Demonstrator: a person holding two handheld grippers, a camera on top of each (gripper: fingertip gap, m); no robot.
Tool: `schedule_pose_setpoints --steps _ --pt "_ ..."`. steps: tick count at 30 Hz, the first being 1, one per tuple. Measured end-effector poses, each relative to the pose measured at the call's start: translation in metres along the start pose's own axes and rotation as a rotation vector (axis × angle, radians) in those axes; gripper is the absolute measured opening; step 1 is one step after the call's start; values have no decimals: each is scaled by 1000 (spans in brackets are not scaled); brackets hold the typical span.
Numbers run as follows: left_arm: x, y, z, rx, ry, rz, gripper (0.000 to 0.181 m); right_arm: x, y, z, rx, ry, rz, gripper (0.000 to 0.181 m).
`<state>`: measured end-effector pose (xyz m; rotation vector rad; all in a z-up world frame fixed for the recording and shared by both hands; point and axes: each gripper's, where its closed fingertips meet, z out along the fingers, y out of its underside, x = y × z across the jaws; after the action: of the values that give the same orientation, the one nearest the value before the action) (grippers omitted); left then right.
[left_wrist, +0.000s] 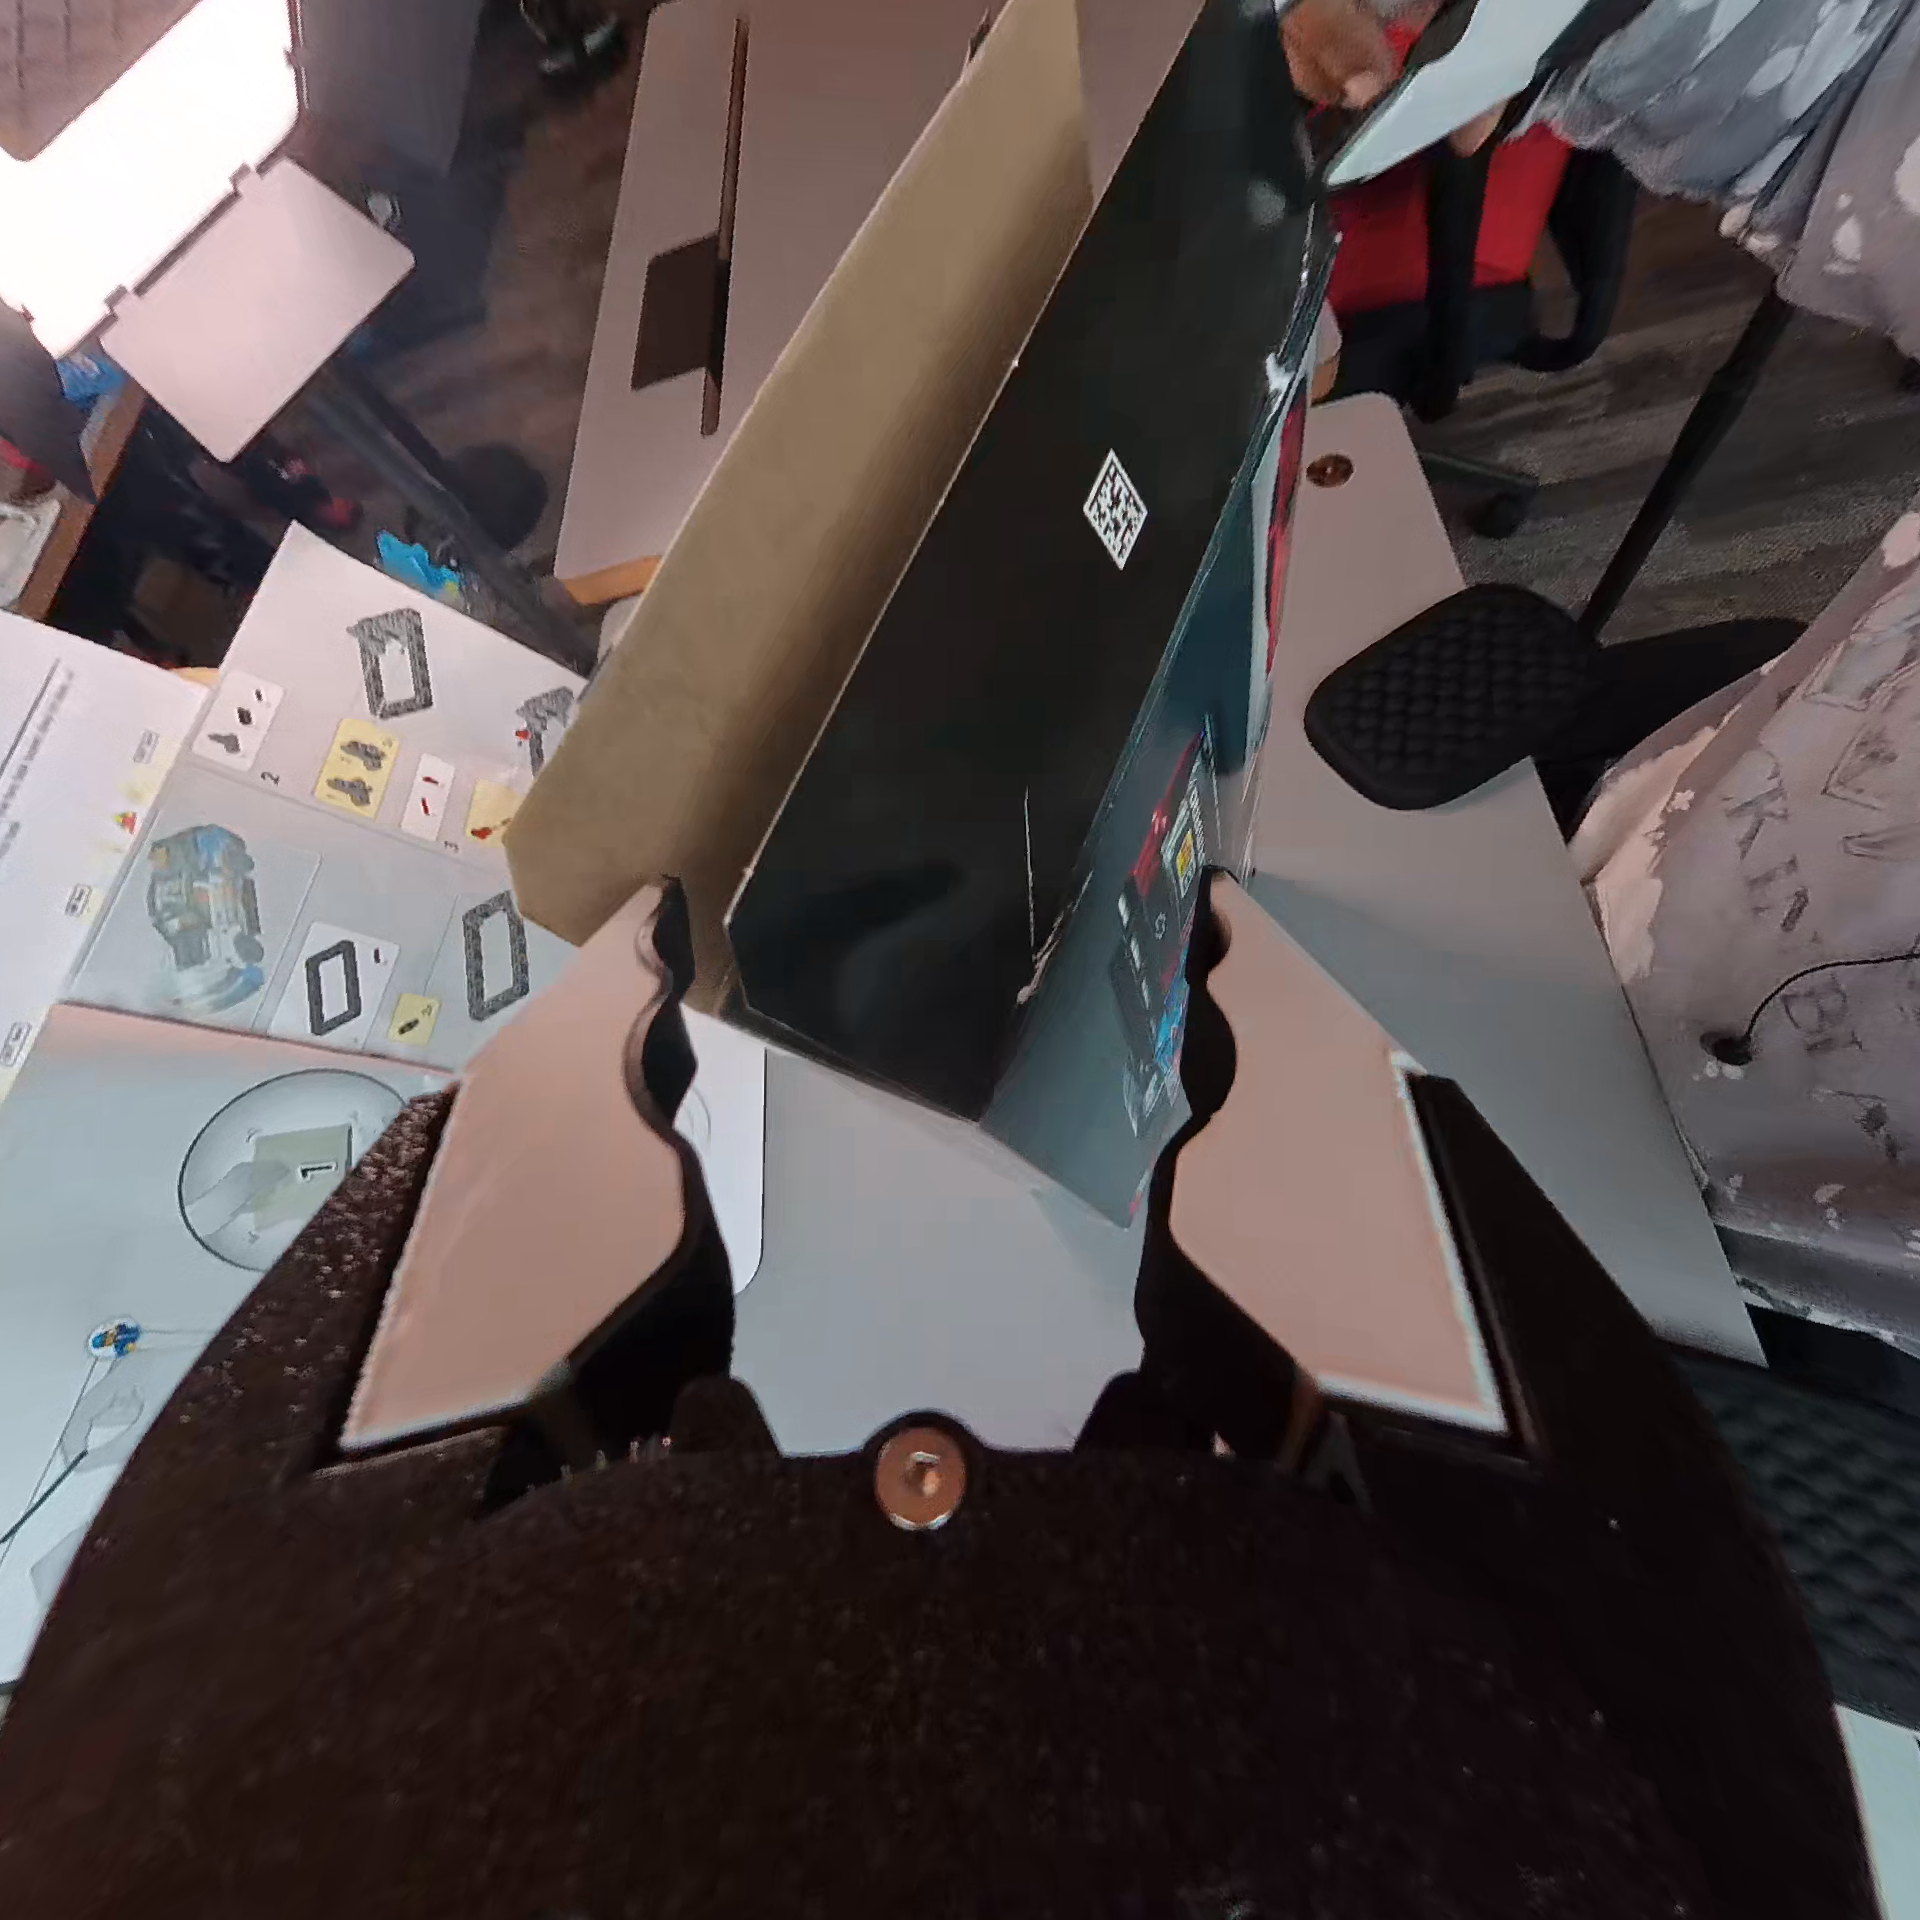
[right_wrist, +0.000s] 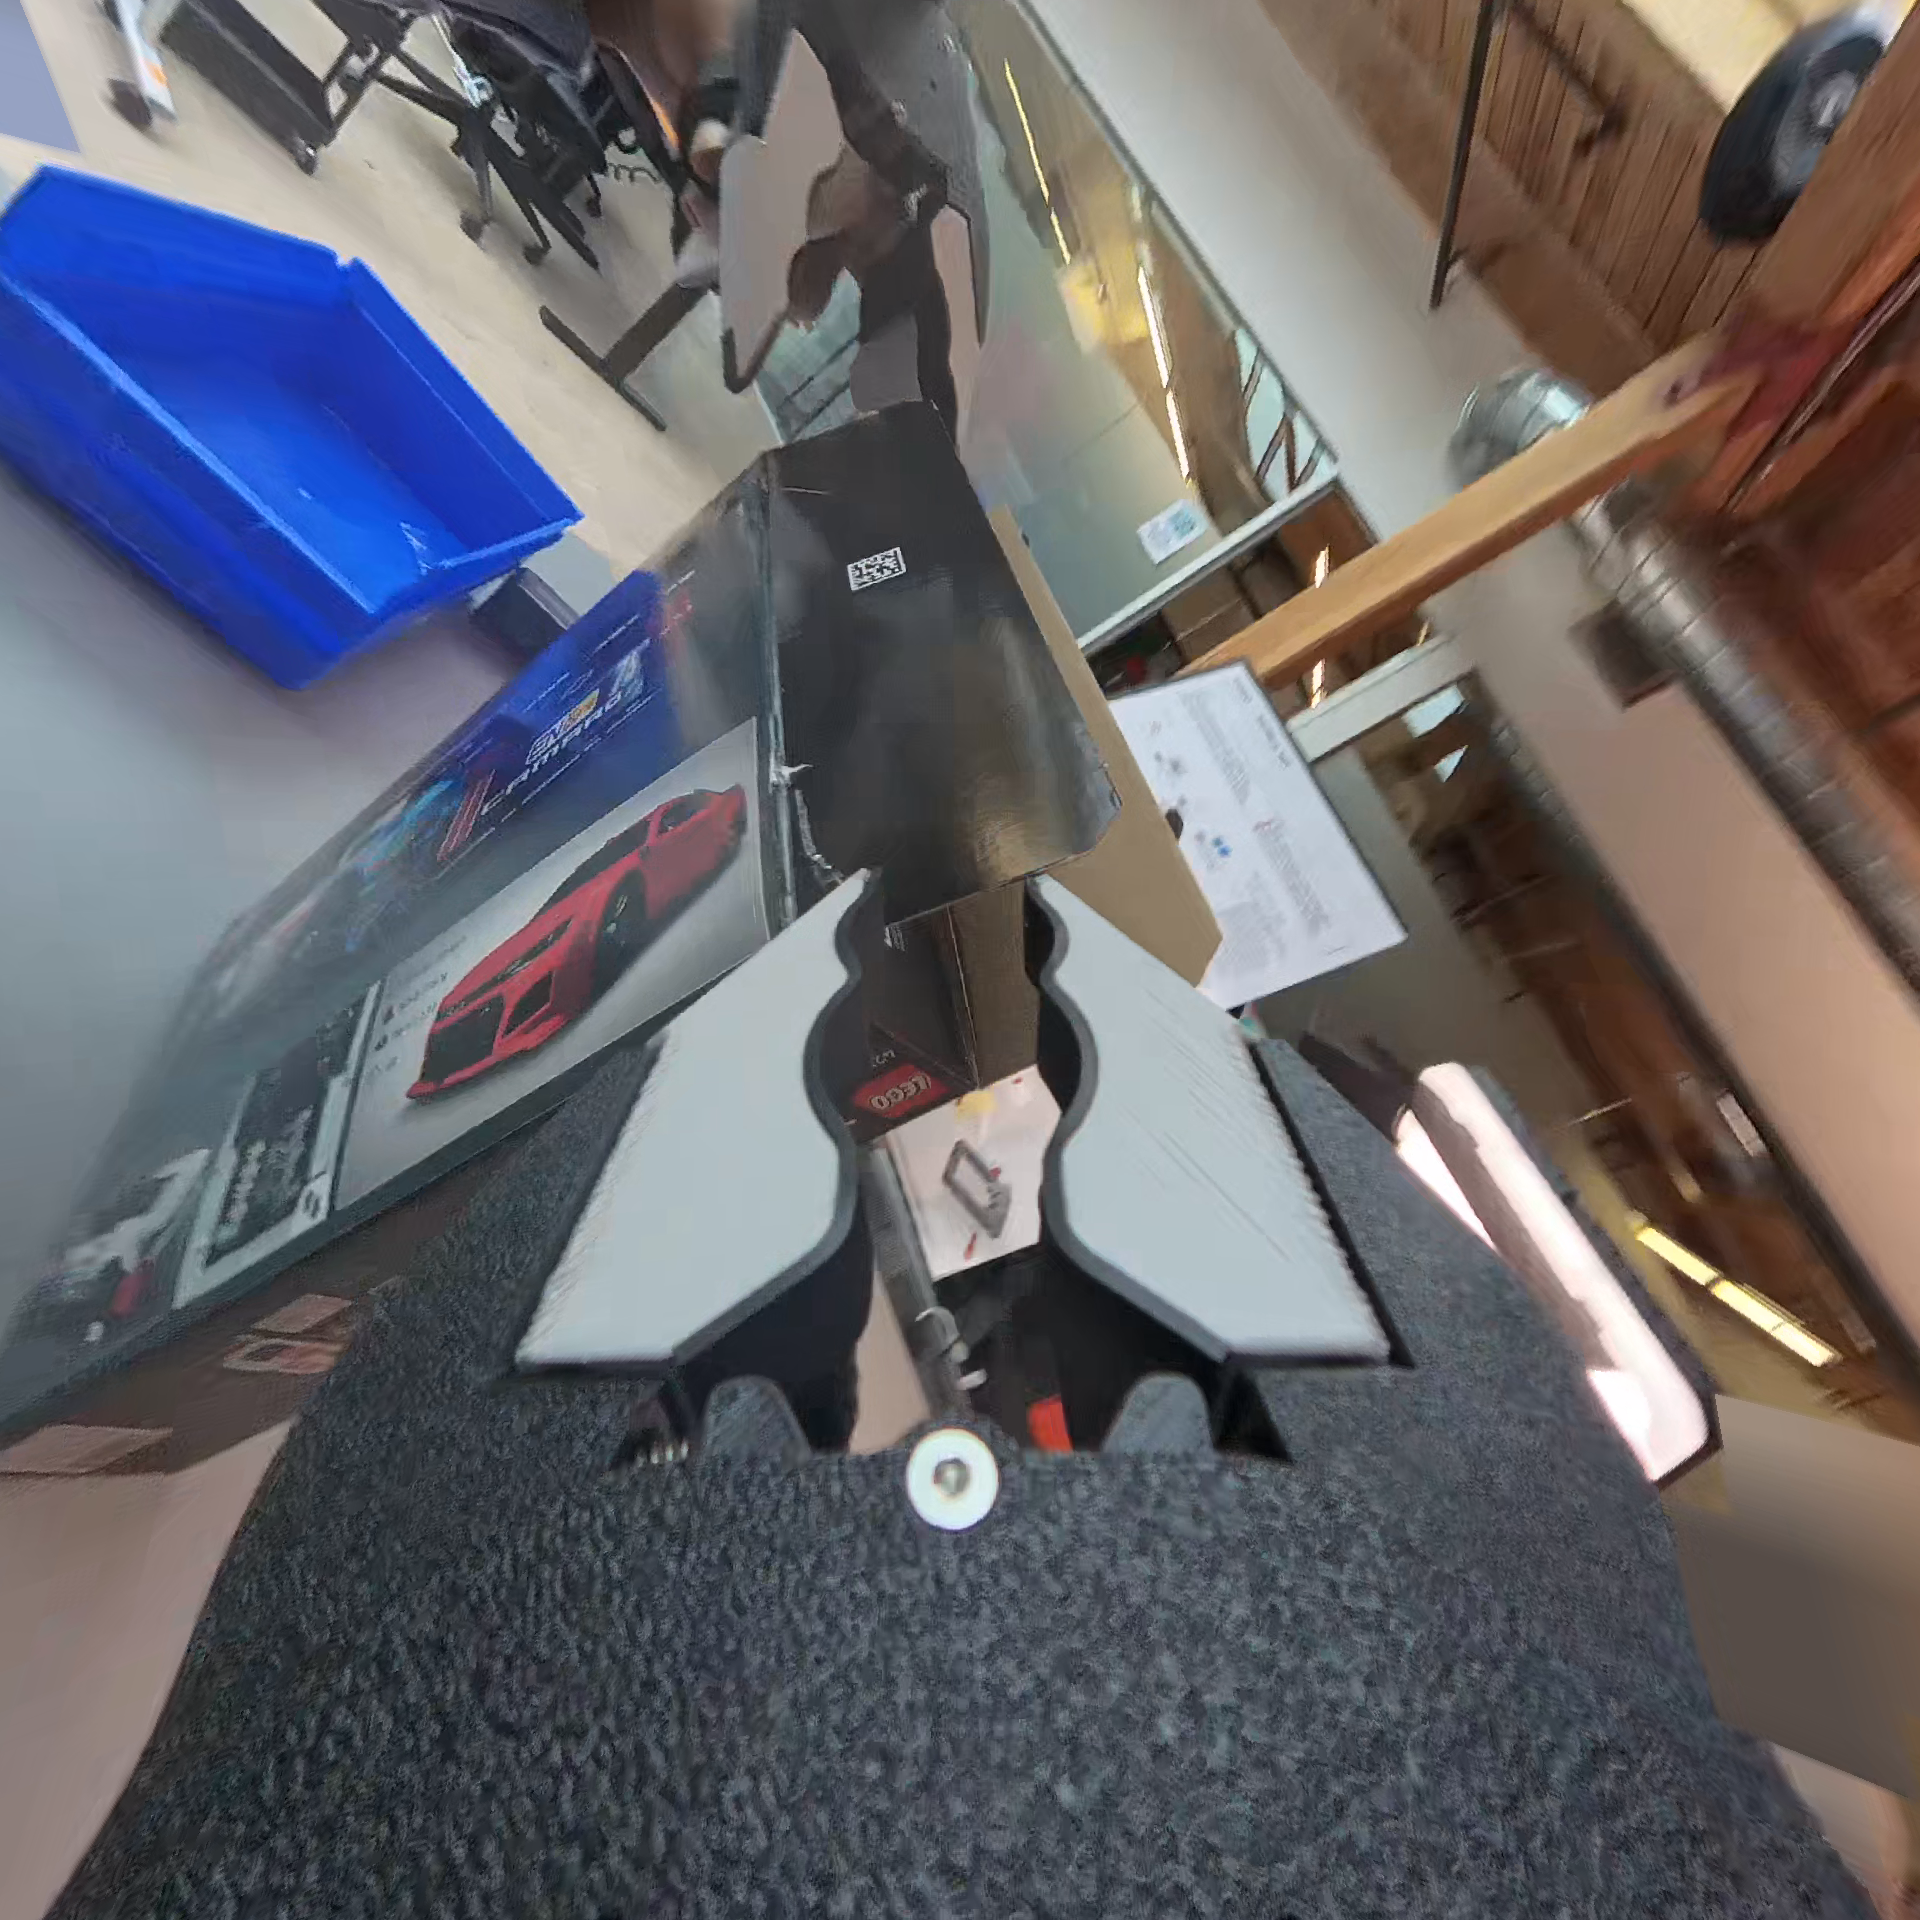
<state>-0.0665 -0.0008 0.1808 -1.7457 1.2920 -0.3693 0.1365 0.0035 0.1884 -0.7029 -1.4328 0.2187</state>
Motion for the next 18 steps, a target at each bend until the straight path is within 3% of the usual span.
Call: schedule_pose_setpoints --steps 2,4,6,9,14,16,18 --pt "13 -2 -1 26 1 49 91 -15 -12 -7 73 2 -125 12" --pt "31 1 -2 17 -9 137 73 -24 -16 -11 92 42 -270 7" --pt "51 6 -3 8 -9 206 57 -38 -12 -13 50 65 -492 1" --pt "83 16 -6 5 50 208 56 -54 4 -11 -48 96 -778 6" --pt "94 19 -5 22 19 197 61 -64 10 -11 -133 39 -903 24" --pt "77 7 -6 43 -85 227 61 -68 13 -12 -153 -22 -824 36" --pt "57 7 -1 -41 -192 304 67 -74 13 -16 -179 -127 -644 52"
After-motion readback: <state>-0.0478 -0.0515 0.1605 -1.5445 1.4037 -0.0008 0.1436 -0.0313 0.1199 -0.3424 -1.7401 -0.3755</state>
